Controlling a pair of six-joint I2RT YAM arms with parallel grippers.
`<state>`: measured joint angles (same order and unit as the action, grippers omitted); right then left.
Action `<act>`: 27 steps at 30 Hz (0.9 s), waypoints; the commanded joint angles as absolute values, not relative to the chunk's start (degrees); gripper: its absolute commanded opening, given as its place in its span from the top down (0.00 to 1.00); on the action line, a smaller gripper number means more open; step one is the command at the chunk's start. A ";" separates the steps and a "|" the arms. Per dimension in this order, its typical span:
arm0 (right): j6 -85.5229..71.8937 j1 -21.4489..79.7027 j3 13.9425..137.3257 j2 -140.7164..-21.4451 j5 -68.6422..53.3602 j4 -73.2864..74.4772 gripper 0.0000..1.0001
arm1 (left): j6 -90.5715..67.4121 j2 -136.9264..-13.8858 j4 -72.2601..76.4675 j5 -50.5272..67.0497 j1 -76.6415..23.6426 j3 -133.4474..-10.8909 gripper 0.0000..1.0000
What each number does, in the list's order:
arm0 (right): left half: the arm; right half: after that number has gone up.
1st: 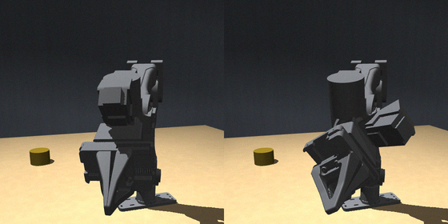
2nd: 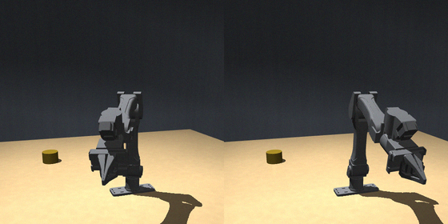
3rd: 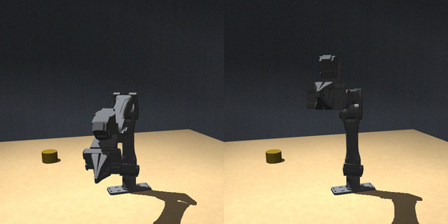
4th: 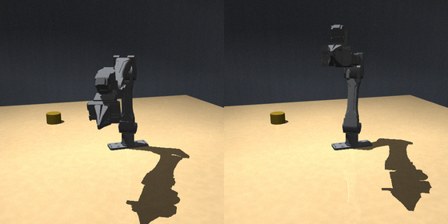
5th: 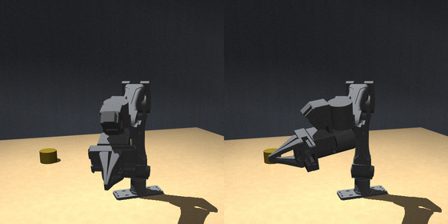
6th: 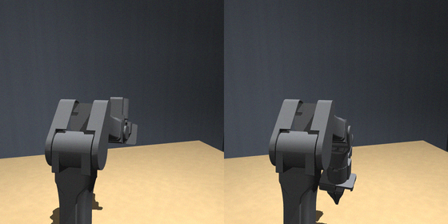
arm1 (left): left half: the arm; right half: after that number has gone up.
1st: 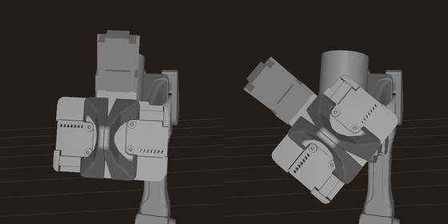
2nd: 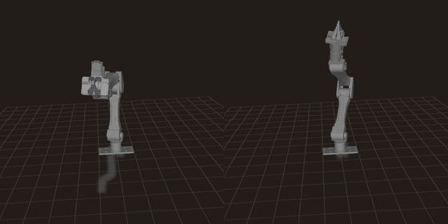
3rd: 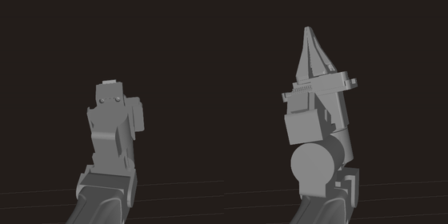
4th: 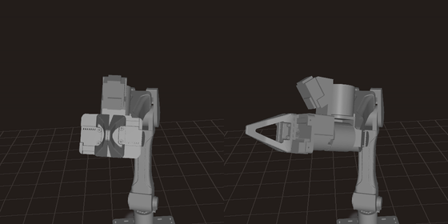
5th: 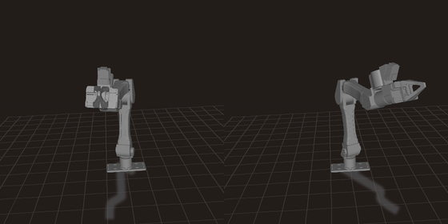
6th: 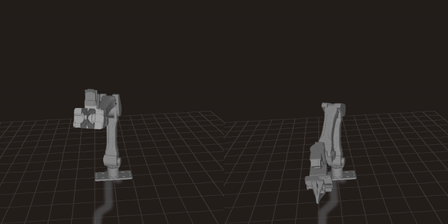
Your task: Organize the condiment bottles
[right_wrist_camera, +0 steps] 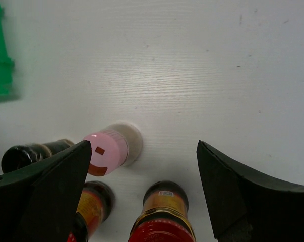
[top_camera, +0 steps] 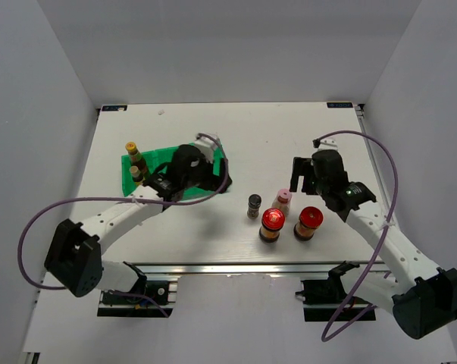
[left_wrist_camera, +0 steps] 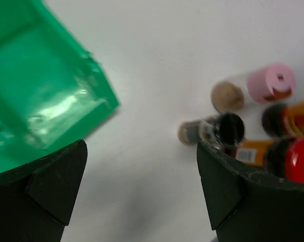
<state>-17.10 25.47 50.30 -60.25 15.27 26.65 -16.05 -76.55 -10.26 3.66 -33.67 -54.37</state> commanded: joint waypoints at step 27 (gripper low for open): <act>-22.85 22.15 49.92 -50.80 28.65 23.91 0.11 | -5.19 -98.17 -10.55 3.60 -52.73 -67.24 0.10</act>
<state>-23.42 22.50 50.22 -51.92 26.92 25.50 -5.98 -99.07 -10.37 3.90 -52.36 -64.84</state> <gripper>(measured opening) 0.895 0.918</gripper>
